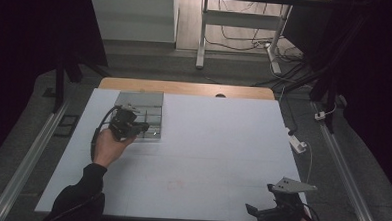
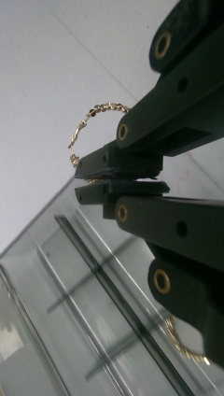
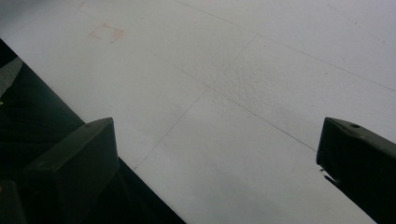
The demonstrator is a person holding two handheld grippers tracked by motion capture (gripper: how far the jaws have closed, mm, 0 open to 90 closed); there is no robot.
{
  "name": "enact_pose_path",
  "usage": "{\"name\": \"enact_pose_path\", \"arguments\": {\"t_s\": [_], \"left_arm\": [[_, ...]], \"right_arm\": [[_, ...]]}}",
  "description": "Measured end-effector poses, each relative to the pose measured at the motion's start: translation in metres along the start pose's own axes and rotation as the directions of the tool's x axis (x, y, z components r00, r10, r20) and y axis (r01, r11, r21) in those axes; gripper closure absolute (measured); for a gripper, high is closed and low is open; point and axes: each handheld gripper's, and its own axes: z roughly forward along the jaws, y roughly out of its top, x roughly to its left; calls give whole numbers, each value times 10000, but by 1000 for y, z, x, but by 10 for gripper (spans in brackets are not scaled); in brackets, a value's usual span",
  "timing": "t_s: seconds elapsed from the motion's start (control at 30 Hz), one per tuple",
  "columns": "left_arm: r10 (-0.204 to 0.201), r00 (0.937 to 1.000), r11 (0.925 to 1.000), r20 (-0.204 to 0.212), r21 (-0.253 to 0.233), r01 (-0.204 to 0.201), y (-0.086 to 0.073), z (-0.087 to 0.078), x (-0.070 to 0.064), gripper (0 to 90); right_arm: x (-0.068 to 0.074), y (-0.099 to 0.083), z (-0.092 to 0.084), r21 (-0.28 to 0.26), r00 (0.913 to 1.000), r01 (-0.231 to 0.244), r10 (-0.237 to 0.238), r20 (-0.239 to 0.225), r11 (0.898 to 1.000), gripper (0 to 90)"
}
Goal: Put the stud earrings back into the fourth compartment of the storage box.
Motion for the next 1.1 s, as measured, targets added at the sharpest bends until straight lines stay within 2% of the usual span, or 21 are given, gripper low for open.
{"name": "enact_pose_path", "arguments": {"t_s": [0.13,0.23,0.5,0.8,1.1], "left_arm": [[-240,9994,9997,-257,-117,237,-5,-7,13,865],[-568,9976,9982,-396,-200,560,-10,-13,24,865],[-1381,9886,9898,-593,-444,1356,-23,-22,48,865],[-1725,9802,9844,-976,-529,1679,-32,-26,63,864],[-2073,9691,9781,-1333,-479,2027,-41,-25,77,864]], "right_arm": [[0,0,0,8,10000,4,-4,7,10000,0],[0,0,0,15,10000,43,-43,30,10000,0],[0,0,0,33,10000,30,-30,30,10000,0],[1,0,0,53,10000,41,-41,26,10000,0],[1,0,1,71,10000,54,-54,44,10000,0]]}}
